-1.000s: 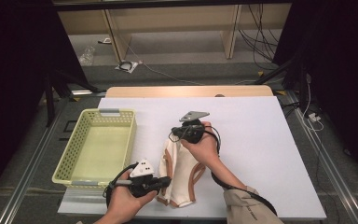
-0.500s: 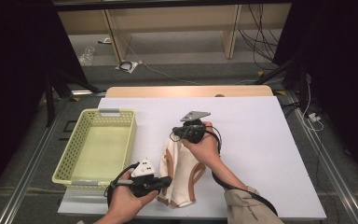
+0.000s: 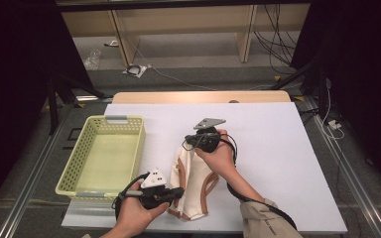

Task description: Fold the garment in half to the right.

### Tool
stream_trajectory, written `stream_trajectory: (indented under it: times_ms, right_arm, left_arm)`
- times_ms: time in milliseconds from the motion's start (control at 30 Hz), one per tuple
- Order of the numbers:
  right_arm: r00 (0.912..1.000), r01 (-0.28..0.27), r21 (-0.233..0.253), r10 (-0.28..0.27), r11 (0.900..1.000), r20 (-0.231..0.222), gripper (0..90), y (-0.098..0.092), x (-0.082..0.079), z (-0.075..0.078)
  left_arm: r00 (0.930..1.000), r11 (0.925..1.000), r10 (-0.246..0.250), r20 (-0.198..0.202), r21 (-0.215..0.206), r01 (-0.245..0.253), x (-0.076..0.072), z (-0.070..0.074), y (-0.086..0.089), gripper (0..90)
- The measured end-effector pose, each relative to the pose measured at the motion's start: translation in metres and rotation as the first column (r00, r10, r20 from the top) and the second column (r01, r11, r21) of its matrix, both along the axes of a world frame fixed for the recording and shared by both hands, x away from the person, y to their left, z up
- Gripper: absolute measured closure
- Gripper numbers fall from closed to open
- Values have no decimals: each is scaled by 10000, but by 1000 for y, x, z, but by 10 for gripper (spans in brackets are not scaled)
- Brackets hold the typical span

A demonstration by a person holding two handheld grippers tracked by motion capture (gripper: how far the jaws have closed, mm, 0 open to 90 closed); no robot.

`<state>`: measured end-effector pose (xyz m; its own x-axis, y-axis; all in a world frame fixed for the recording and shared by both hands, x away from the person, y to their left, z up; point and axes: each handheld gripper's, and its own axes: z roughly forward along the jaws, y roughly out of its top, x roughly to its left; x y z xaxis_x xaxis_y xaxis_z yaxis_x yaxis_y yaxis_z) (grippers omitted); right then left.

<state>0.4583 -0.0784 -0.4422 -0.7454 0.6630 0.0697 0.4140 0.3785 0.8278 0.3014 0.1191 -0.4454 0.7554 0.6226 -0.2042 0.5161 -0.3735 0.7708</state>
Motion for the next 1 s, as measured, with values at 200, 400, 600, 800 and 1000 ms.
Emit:
stream_trajectory:
  times_ms: [200,400,600,800,1000]
  right_arm:
    - [10000,18,-1,-18,10000,-20,895,-1,0,0]
    - [10000,-15,-18,15,10000,-34,894,-1,0,0]
    - [10000,14,-23,-14,10000,-79,895,-1,0,-1]
    - [10000,51,-34,-52,10000,-76,894,-3,0,-2]
    - [10000,45,-38,-45,10000,-86,895,-4,0,-2]
  left_arm:
    - [10000,10000,-18,-19,7,18,0,0,-1,866]
    - [10000,10000,-24,-41,11,24,0,-1,-1,866]
    - [10000,10000,-23,-70,0,23,0,-1,-1,866]
    - [9999,10000,-71,-78,24,71,1,-2,-3,866]
    - [9999,9999,-92,-66,45,92,1,-2,-4,866]
